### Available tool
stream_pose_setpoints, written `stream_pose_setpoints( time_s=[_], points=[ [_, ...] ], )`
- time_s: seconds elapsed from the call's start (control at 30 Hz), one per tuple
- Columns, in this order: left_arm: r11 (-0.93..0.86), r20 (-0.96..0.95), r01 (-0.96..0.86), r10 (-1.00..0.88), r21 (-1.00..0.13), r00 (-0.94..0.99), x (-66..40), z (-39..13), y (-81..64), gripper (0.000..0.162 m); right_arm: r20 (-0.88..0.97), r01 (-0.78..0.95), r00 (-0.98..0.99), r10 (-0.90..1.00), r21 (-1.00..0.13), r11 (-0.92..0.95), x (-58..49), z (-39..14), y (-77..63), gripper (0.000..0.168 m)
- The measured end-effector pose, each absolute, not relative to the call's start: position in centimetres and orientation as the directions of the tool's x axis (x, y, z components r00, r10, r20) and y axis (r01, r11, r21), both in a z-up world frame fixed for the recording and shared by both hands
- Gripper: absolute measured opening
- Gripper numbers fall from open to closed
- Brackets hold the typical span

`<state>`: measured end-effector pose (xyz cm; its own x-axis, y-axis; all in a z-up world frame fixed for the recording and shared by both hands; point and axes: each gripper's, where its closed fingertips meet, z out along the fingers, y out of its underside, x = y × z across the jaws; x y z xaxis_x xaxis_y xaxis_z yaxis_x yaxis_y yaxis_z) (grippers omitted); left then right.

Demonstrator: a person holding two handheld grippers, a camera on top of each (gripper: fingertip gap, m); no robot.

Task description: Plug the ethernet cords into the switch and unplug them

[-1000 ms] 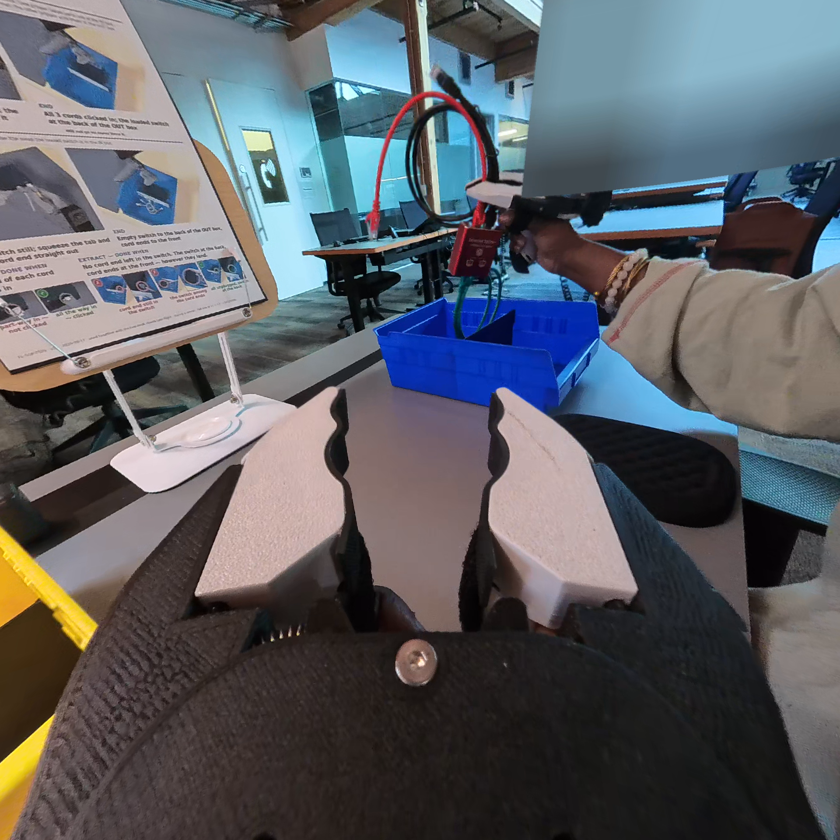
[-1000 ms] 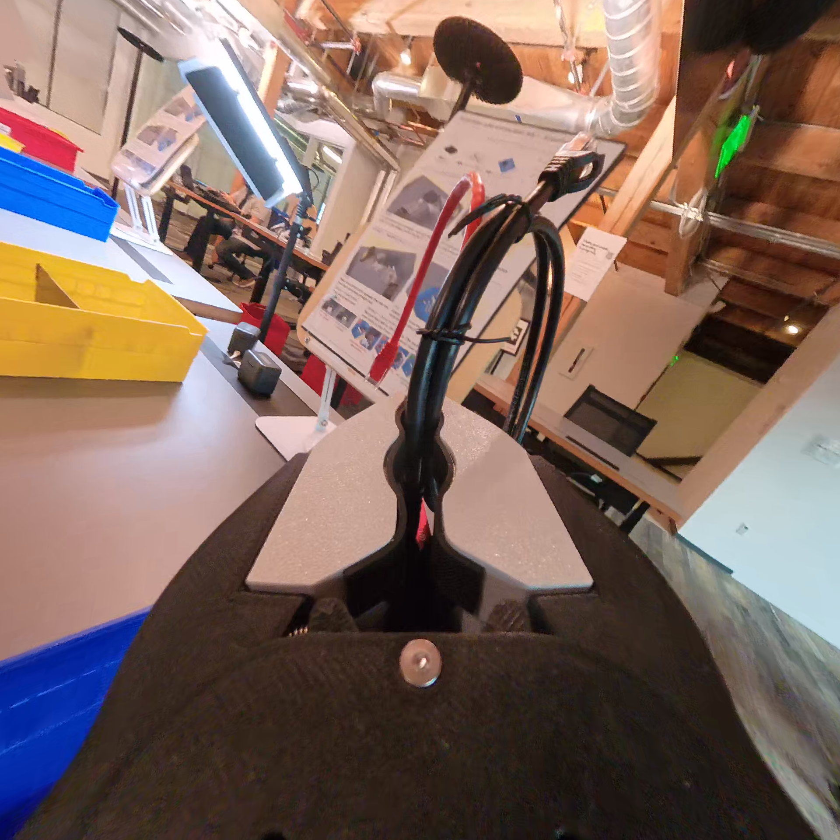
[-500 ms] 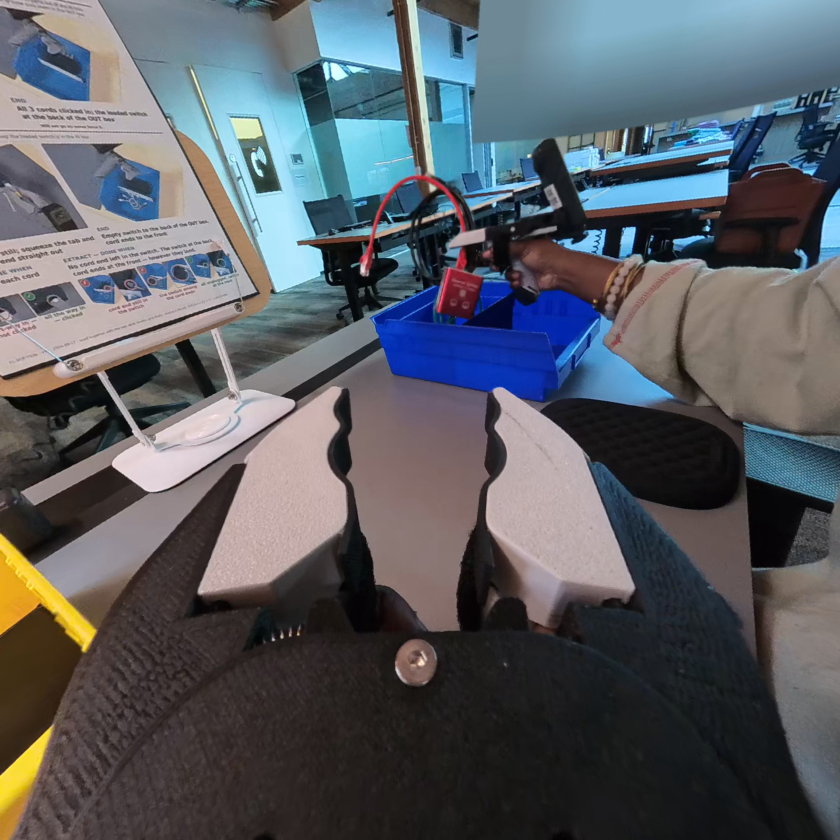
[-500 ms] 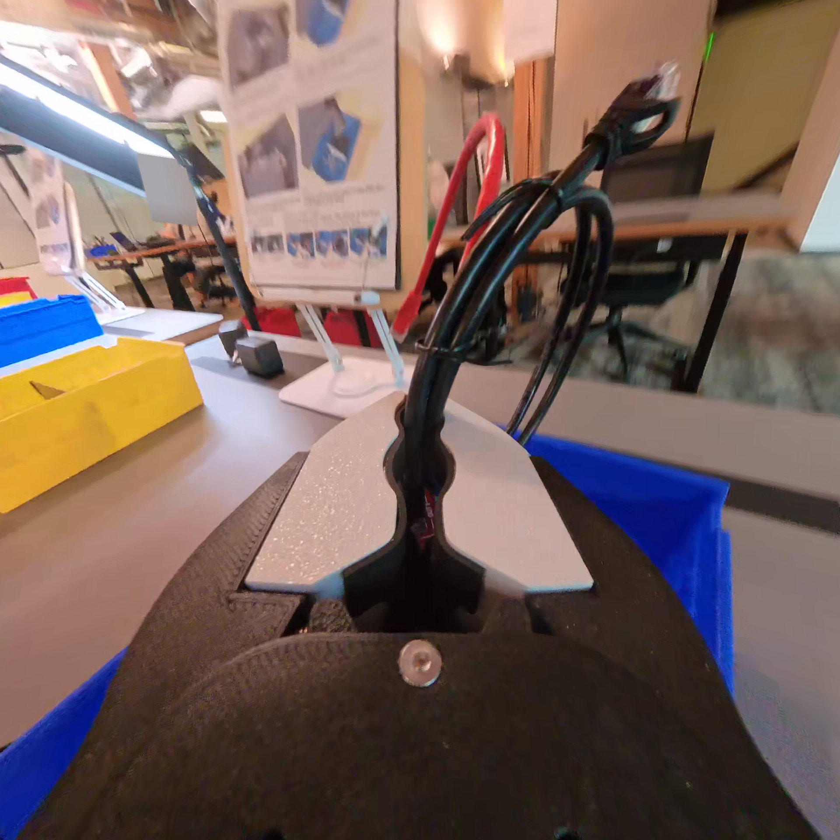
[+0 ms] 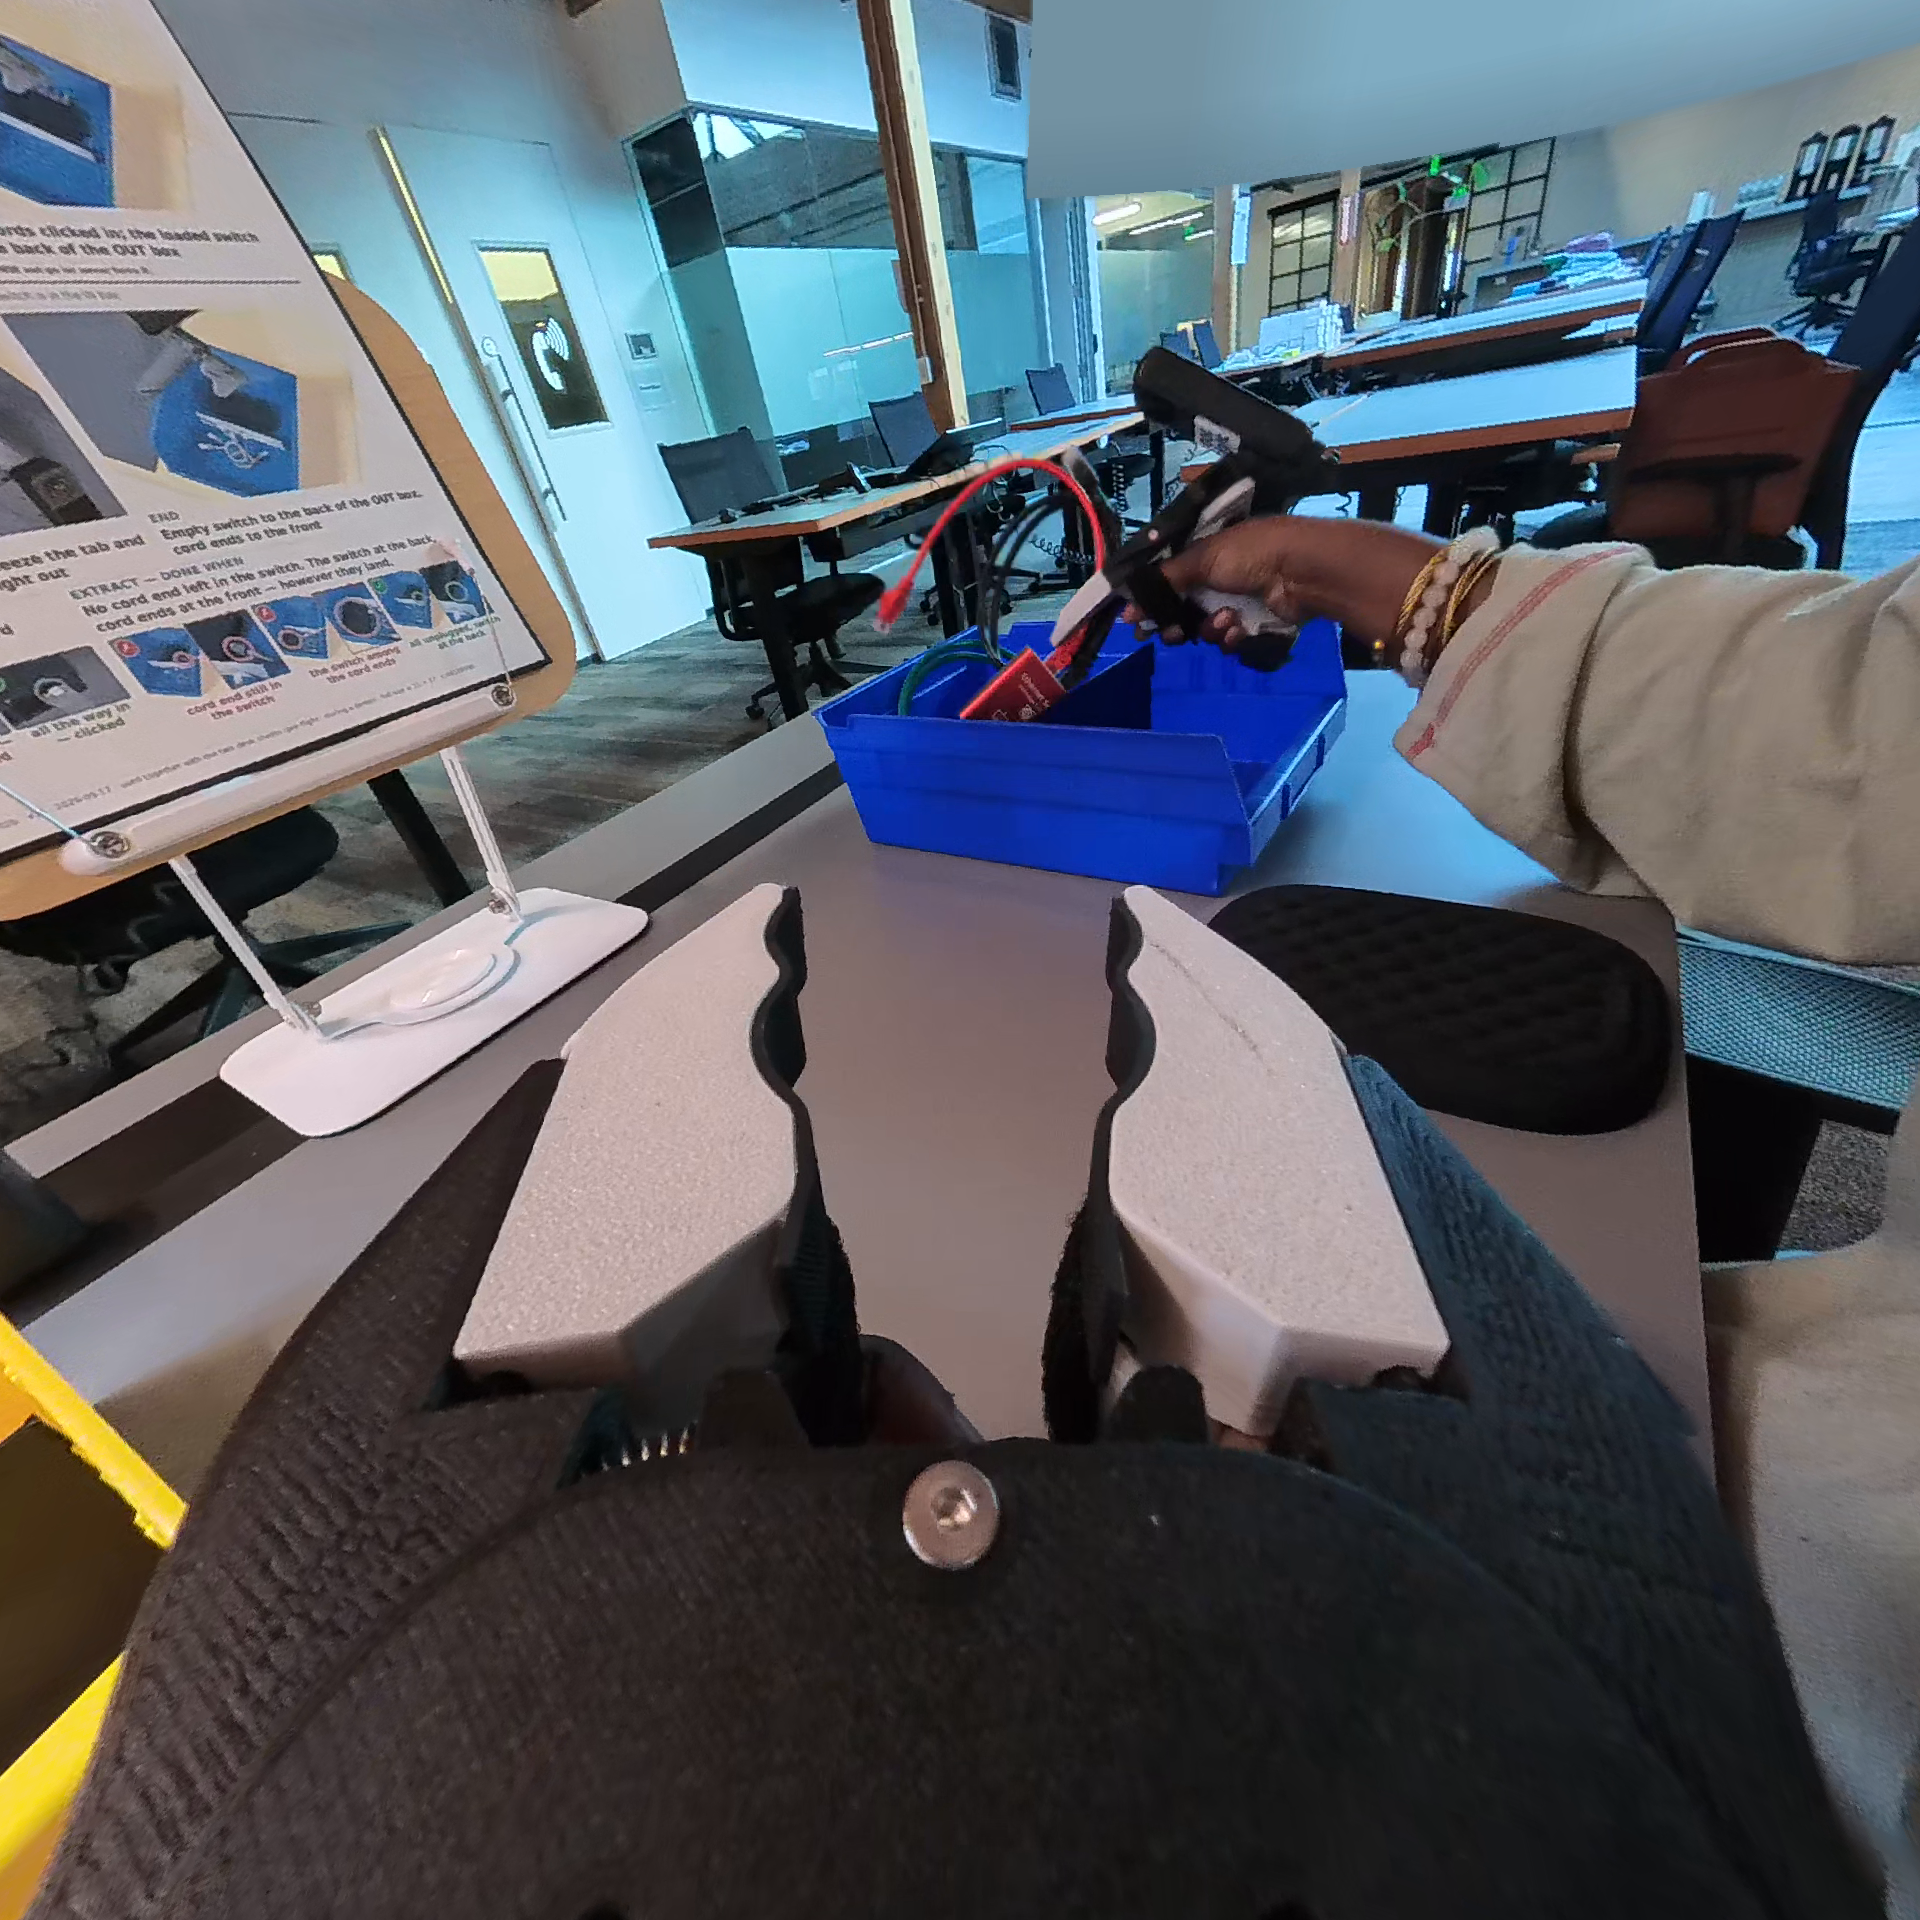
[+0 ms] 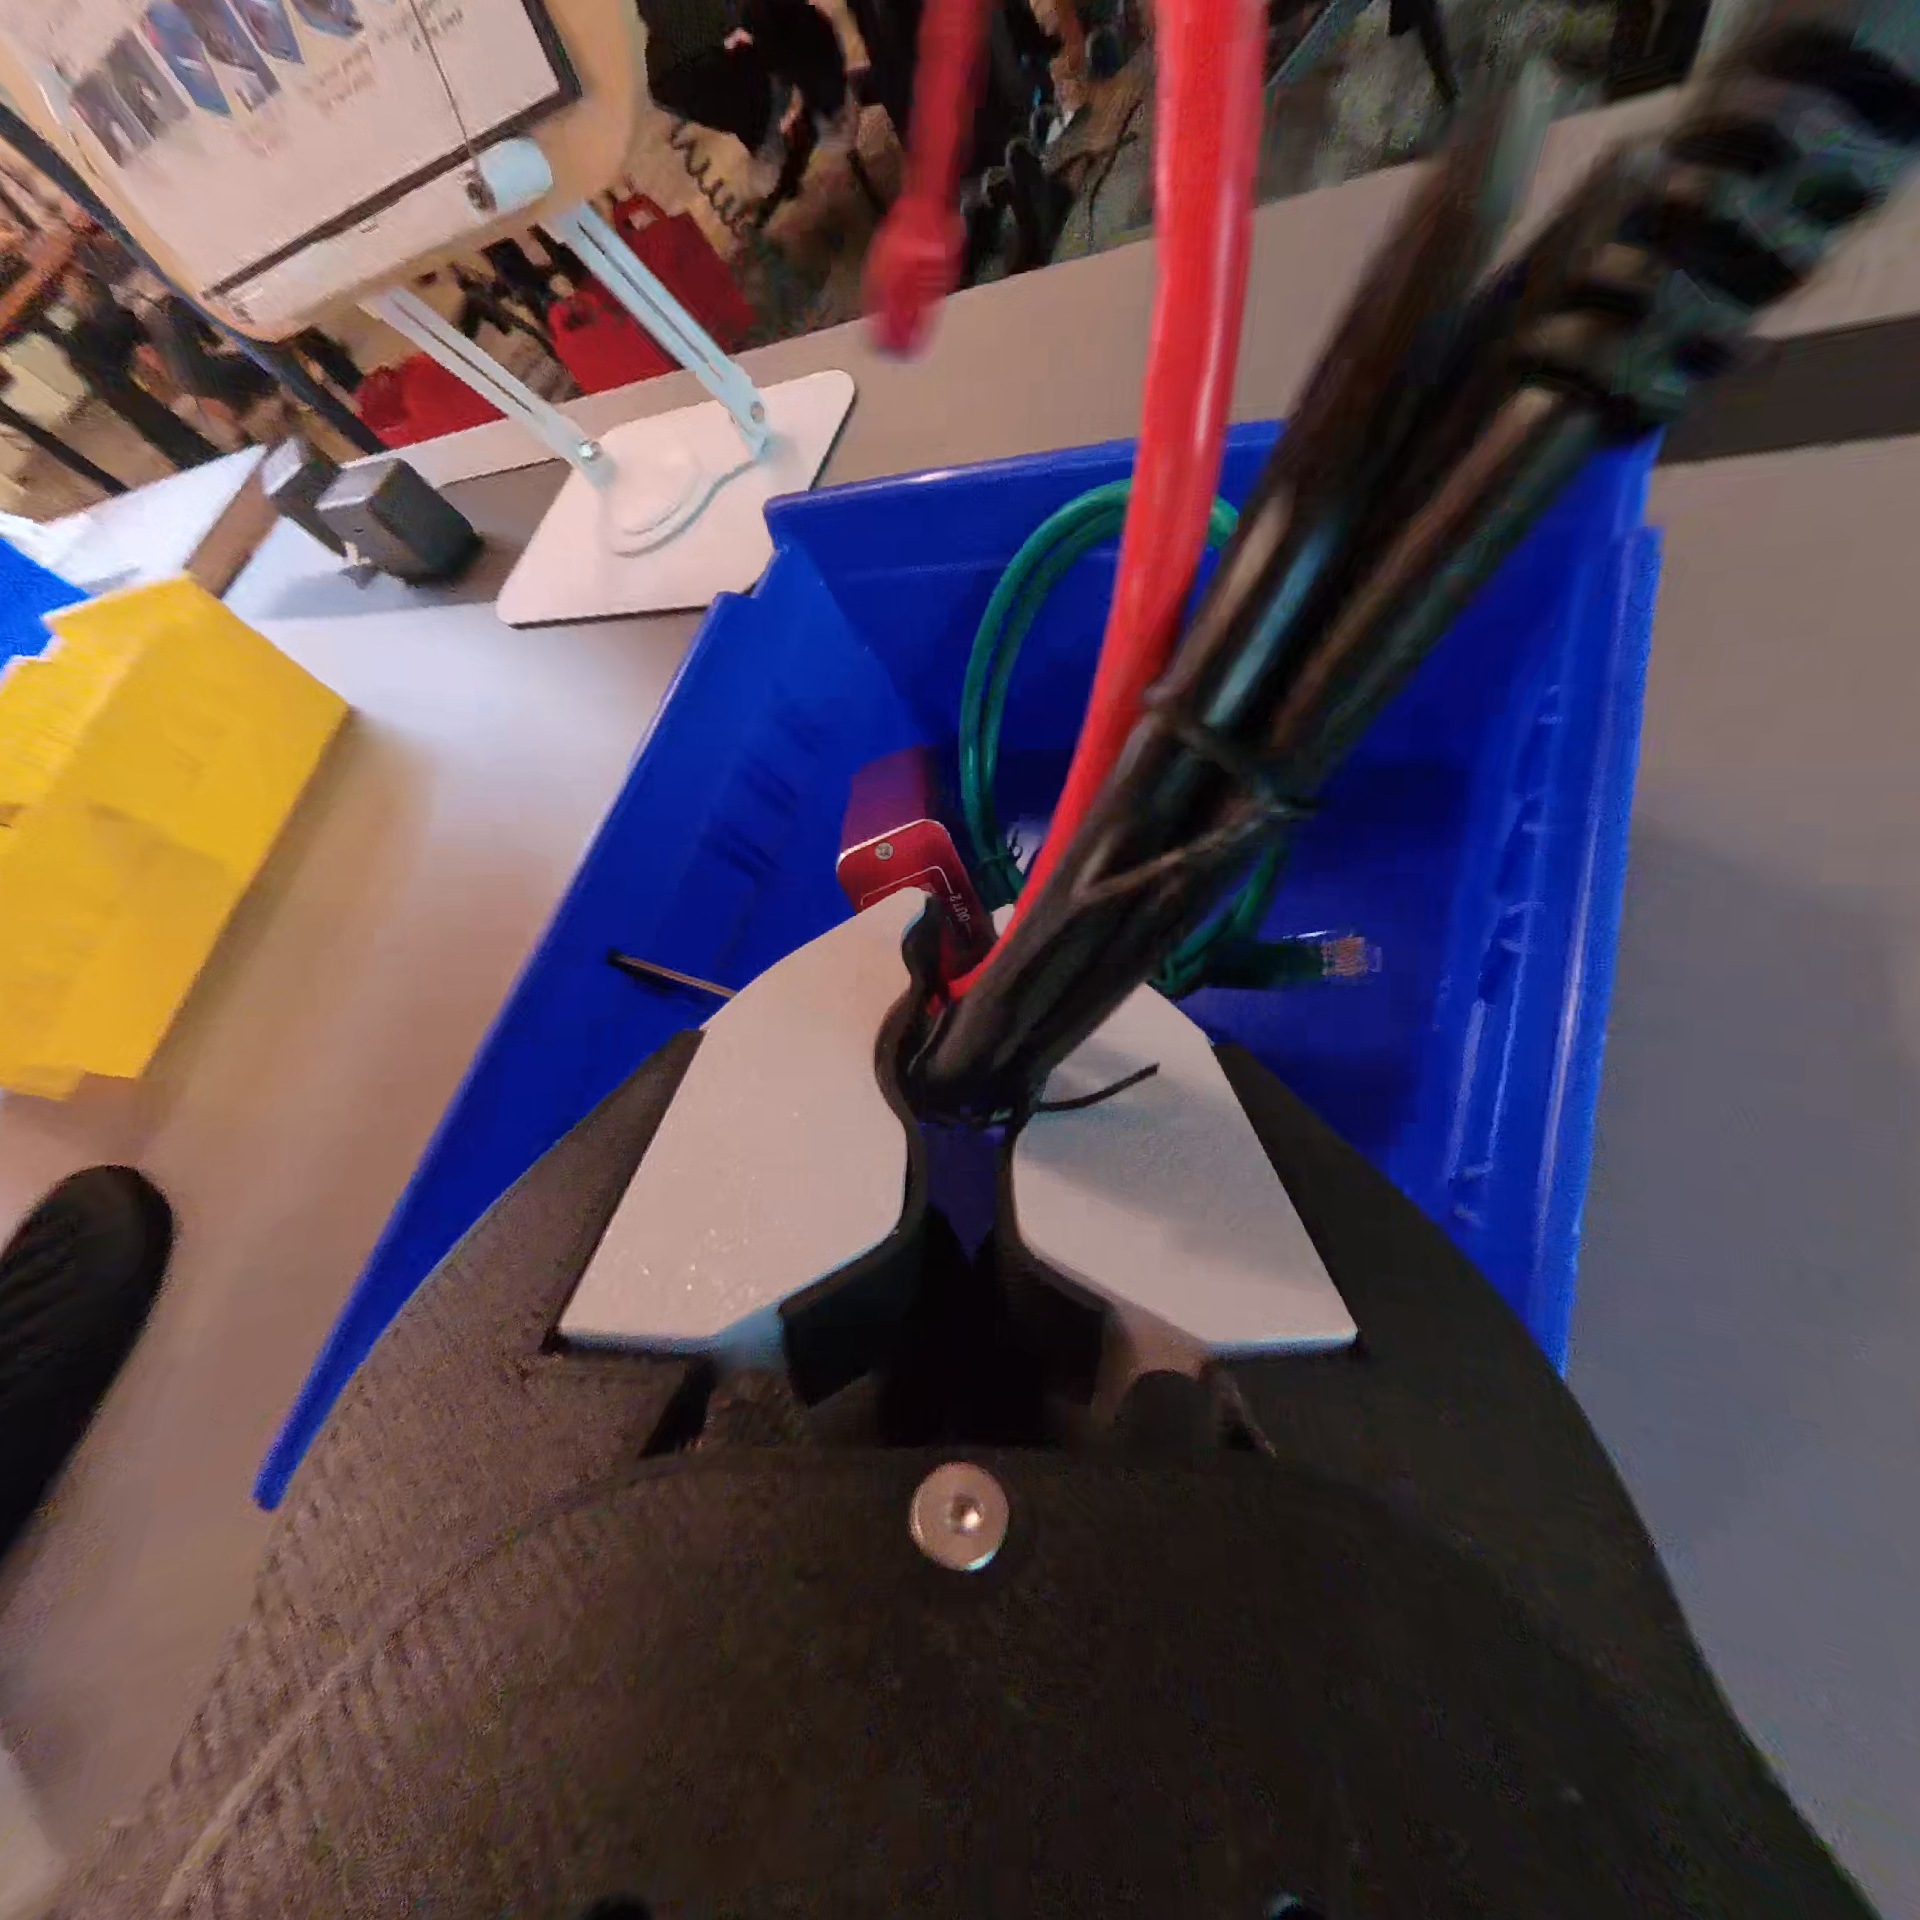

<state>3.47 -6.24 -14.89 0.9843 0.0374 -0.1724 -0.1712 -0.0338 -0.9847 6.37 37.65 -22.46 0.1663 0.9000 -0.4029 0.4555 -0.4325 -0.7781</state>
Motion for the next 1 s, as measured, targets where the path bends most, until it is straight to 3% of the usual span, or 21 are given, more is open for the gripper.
stream_pose_setpoints(
  time_s=[0.2,0.27,0.37,0.47,0.63,0.7,0.87,1.0],
  points=[
    [-0.034,-0.171,-0.170,0.025,-0.985,0.985,3.8,-14.9,-6.0,0.055,-0.440,0.574,0.208,0.874,-0.668,-0.473,6.8,-23.0,38.5,0.020],
    [-0.046,-0.179,-0.178,0.023,-0.983,0.984,3.9,-15.1,-5.9,0.055,-0.353,0.629,0.270,0.896,-0.640,-0.441,7.6,-23.4,39.5,0.037],
    [-0.060,-0.190,-0.188,0.026,-0.980,0.981,3.7,-15.3,-5.9,0.055,-0.143,0.651,0.323,0.936,-0.684,-0.329,8.4,-22.9,41.1,0.044],
    [-0.055,-0.178,-0.176,0.020,-0.983,0.984,3.6,-15.3,-5.8,0.055,0.015,0.666,0.334,0.942,-0.712,-0.224,8.9,-21.9,41.6,0.074],
    [-0.060,-0.169,-0.167,0.016,-0.984,0.986,3.6,-15.7,-5.8,0.055,0.135,0.722,0.320,0.938,-0.675,-0.149,10.1,-21.8,41.8,0.084],
    [-0.067,-0.171,-0.170,0.022,-0.983,0.985,3.5,-15.7,-5.9,0.055,0.169,0.779,0.290,0.942,-0.614,-0.130,11.1,-22.3,41.5,0.085],
    [-0.075,-0.170,-0.167,0.036,-0.983,0.985,3.0,-16.0,-6.2,0.055,0.308,0.940,0.194,0.931,-0.329,-0.087,15.5,-23.4,41.5,0.098],
    [-0.085,-0.174,-0.169,0.057,-0.982,0.983,2.6,-16.0,-6.8,0.055,0.371,0.960,0.171,0.913,-0.272,-0.069,17.7,-21.7,41.5,0.099]
  ],
)
